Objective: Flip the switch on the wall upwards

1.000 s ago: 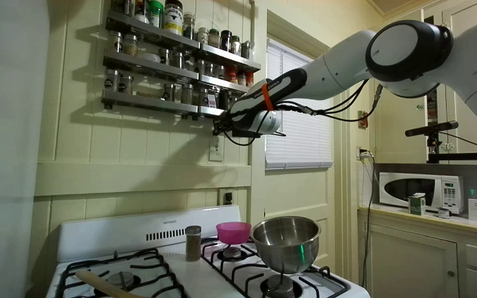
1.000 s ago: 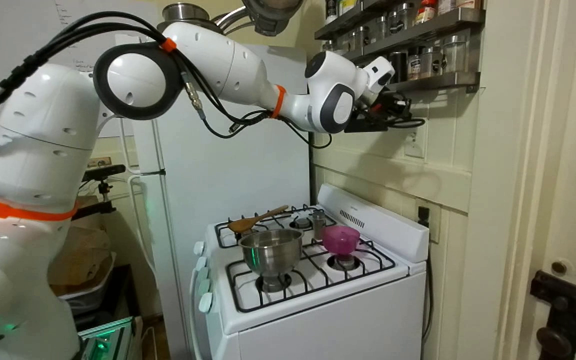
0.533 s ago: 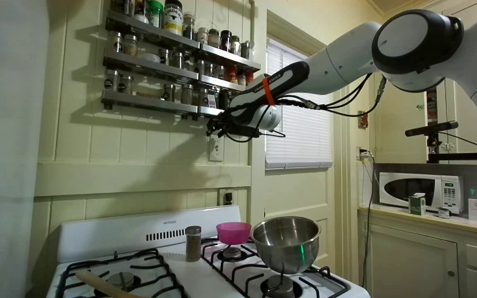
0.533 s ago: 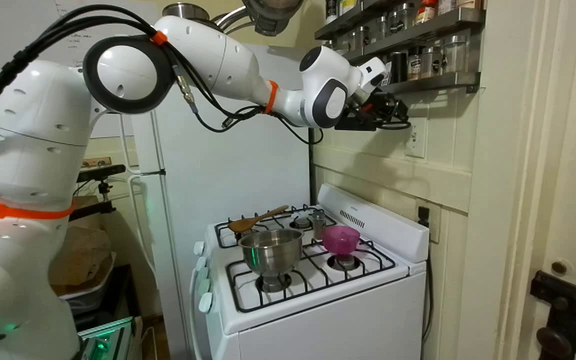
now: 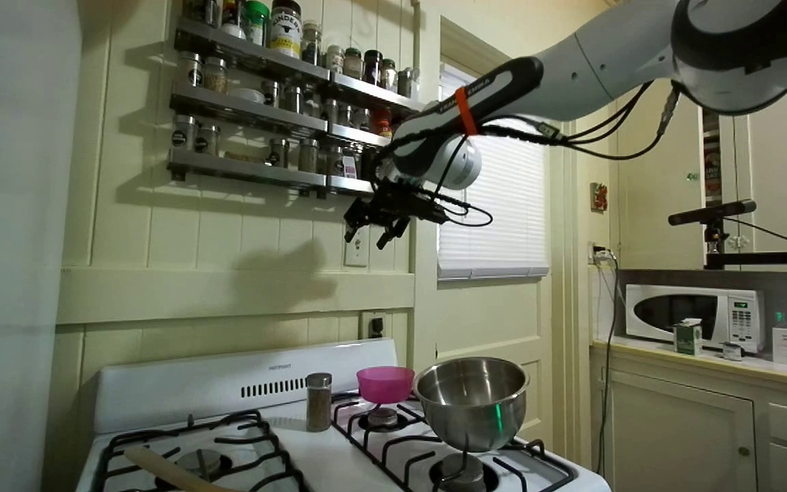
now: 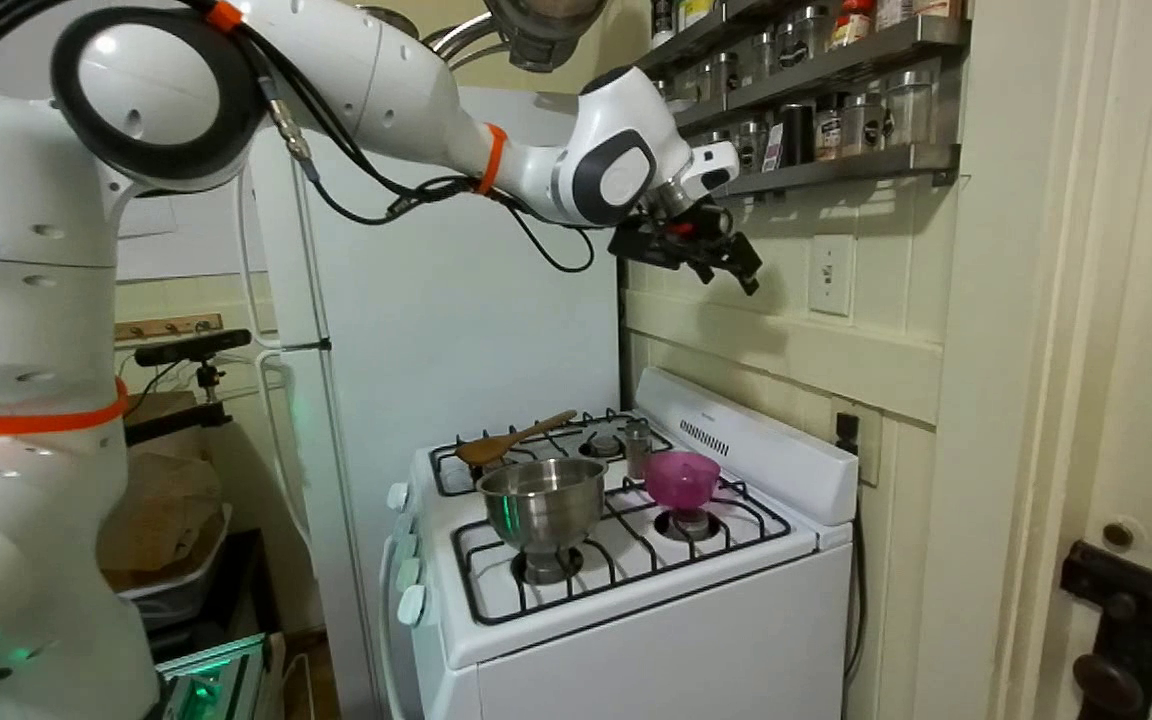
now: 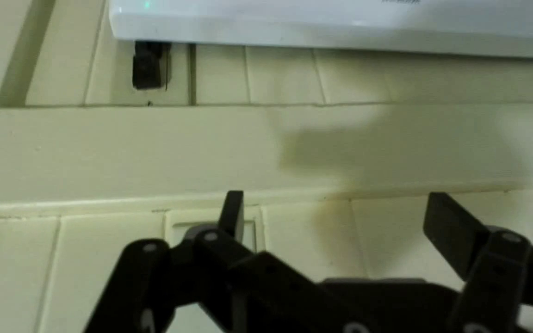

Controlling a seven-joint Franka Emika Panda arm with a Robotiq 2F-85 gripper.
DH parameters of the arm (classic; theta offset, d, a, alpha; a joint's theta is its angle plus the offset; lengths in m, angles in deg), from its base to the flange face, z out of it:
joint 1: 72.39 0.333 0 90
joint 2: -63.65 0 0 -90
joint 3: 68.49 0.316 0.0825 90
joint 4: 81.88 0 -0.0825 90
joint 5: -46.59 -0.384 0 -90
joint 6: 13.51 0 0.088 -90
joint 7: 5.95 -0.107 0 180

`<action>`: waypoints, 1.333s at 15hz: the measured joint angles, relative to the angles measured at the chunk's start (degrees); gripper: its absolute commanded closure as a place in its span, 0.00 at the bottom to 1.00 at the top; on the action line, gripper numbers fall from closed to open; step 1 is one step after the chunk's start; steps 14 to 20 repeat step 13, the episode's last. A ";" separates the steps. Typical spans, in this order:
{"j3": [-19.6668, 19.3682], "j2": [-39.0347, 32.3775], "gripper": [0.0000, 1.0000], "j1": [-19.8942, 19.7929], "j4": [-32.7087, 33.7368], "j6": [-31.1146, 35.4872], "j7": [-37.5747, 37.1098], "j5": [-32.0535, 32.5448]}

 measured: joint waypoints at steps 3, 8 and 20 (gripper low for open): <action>0.61 8.01 0.00 0.01 -3.18 -14.17 -1.66 -2.03; 0.18 22.58 0.00 -0.02 -7.25 -41.19 -4.92 -3.24; 0.17 23.45 0.00 -0.04 -7.55 -41.83 -4.81 -3.48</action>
